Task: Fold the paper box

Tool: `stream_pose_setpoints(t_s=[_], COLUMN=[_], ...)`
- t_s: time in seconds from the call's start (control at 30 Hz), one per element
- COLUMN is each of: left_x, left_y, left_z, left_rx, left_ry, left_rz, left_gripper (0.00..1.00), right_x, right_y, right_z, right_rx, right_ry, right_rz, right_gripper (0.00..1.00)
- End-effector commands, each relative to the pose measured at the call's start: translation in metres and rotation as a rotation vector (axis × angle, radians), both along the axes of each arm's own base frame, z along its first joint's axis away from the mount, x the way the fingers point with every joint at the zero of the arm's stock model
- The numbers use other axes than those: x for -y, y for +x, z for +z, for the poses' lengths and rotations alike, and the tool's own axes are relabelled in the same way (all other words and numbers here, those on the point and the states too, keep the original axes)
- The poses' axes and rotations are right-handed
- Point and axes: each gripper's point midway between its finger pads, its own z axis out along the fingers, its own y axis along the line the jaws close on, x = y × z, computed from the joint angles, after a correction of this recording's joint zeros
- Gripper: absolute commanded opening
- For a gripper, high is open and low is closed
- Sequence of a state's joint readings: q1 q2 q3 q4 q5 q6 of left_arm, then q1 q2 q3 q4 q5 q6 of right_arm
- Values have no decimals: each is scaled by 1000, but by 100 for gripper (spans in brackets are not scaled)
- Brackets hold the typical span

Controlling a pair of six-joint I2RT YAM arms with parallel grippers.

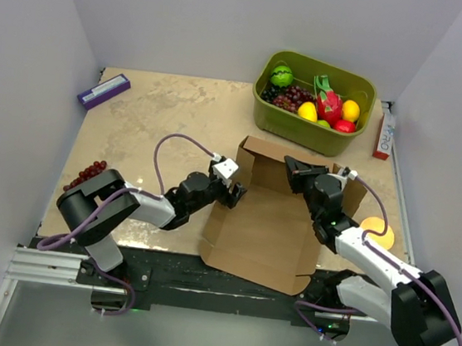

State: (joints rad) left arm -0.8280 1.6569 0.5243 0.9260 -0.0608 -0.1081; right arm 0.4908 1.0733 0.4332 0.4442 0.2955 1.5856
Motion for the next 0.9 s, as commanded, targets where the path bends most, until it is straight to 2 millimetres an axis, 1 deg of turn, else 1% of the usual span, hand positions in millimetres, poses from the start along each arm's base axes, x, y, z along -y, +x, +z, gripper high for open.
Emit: stream_pose_setpoints(t_s=[0.0, 0.13, 0.23, 0.37, 0.53, 0.57, 0.6, 0.7, 0.83, 0.87], left_x=[4, 0, 0, 4, 5, 7, 9, 13, 11, 9], left_y=[0, -1, 0, -1, -3, -5, -6, -9, -16, -18], left_z=[35, 40, 44, 43, 38, 35, 35, 29, 23, 23], left_rx=[85, 89, 93, 79, 62, 57, 56, 32, 17, 16], left_ry=[-67, -77, -90, -96, -95, -94, -96, -98, -97, -96], left_rz=[-46, -56, -71, -118, -149, -166, -172, -197, -212, -214], left_gripper=[72, 72, 71, 71, 70, 68, 68, 64, 64, 66], right_x=[1, 4, 6, 7, 7, 7, 6, 6, 7, 7], right_y=[-11, -16, -20, -24, -27, -29, -29, -30, -32, -33], right_z=[-21, -22, -24, -29, -34, -39, -37, -42, -44, -46], right_rx=[-36, -33, -30, -25, -18, -23, -12, -17, -11, -14], right_ry=[-117, -157, -191, -239, -273, -281, -280, -298, -306, -310], right_rz=[38, 48, 56, 77, 99, 104, 110, 118, 123, 124], right_gripper=[0, 0, 0, 0, 0, 0, 0, 0, 0, 0])
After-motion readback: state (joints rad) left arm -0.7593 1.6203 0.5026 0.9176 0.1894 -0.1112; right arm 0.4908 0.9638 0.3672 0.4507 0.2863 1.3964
